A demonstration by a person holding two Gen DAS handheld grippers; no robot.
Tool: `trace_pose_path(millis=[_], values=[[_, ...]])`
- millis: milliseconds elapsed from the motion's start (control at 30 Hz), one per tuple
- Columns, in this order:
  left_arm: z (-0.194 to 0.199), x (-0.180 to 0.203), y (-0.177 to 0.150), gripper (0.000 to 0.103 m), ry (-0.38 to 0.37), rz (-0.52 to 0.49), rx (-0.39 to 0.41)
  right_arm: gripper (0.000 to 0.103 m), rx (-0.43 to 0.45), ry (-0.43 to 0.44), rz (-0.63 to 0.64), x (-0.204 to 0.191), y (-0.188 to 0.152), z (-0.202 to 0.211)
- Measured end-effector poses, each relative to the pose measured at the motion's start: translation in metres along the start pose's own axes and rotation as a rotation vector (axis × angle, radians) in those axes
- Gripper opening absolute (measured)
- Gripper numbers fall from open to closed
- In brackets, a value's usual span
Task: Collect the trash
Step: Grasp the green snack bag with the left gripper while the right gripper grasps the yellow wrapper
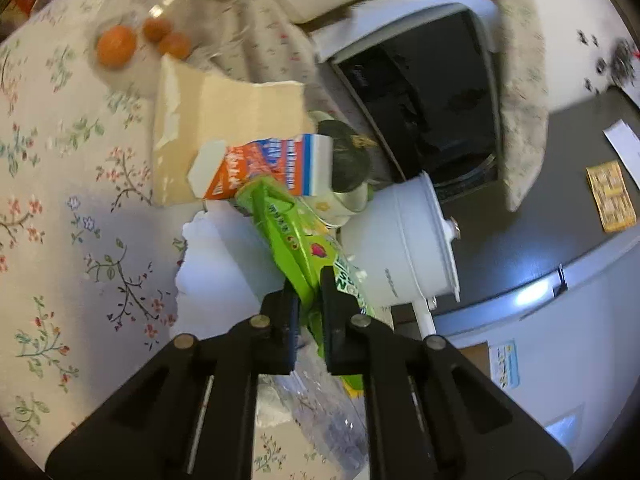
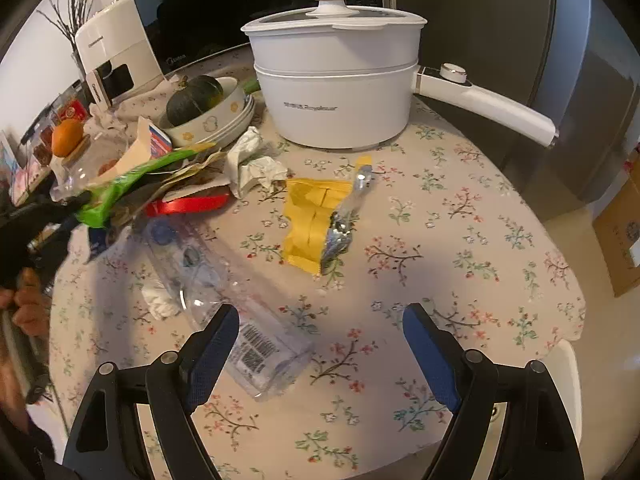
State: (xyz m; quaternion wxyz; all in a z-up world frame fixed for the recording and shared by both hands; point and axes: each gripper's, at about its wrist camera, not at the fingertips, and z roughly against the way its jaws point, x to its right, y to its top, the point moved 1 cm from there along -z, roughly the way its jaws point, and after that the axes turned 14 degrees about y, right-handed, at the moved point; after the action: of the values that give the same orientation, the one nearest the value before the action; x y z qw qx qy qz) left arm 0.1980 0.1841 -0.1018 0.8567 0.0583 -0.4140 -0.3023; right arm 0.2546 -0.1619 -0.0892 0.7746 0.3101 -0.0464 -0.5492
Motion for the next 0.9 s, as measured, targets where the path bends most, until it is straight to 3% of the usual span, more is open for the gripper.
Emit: trace_pose_path(millis=[233,500,700,900], values=[[0.059,0.027,-0.007,0.007,0.037,-0.224,0.064,0.085,0.019,0.009,-0.046,0.009,0.006,-0.003],[0.105,0.025,-0.02,0.007,0.075,-0.368,0.089,0.085,0.033,-0.003,-0.074,0.005,0.01,-0.012],[0.125,0.013,-0.024,0.007,0.071,-0.397,0.093,0.085,0.044,-0.006,-0.099,0.009,0.016,-0.024],[0.149,0.012,-0.023,0.007,0.051,-0.414,0.16,0.085,0.044,0.014,-0.171,0.022,0.025,-0.049]])
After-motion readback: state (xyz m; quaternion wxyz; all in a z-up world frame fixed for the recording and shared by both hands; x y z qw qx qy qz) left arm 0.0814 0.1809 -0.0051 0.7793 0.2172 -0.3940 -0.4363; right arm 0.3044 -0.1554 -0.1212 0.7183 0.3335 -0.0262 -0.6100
